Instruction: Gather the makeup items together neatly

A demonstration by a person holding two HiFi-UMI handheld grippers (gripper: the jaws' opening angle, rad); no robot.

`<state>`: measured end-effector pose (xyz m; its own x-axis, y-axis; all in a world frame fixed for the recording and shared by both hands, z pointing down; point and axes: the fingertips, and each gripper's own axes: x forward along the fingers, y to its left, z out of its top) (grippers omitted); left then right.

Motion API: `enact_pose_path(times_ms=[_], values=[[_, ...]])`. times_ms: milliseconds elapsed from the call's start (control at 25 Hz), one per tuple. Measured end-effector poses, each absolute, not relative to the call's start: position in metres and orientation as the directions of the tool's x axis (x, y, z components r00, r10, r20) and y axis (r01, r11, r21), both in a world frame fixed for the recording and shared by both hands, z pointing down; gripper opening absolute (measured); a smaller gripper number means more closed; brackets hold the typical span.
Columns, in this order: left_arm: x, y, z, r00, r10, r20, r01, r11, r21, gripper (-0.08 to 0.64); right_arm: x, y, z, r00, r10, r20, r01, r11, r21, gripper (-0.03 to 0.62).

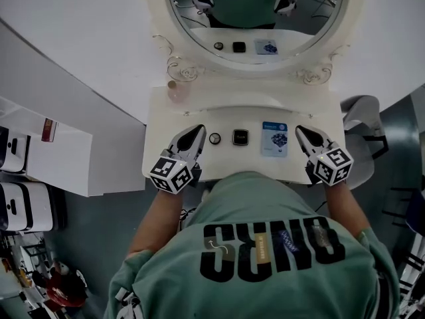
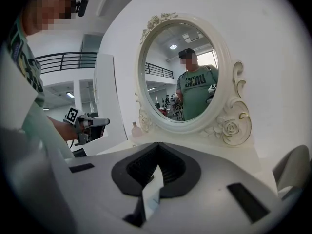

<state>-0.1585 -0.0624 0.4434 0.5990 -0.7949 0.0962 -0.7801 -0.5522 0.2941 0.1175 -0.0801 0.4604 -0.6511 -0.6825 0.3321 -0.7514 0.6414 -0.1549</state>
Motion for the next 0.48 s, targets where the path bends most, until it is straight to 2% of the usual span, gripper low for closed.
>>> enact_pose_path(times_ms=[480], values=[[-0.1575, -0.0634, 0.4391, 0.607, -0.788, 0.100, -0.778, -0.564, 0.278, 0.008, 0.1136, -0.0815, 0.4625, -0.657, -0.672, 0.341, -0.744, 0.651, -0.149, -0.008]])
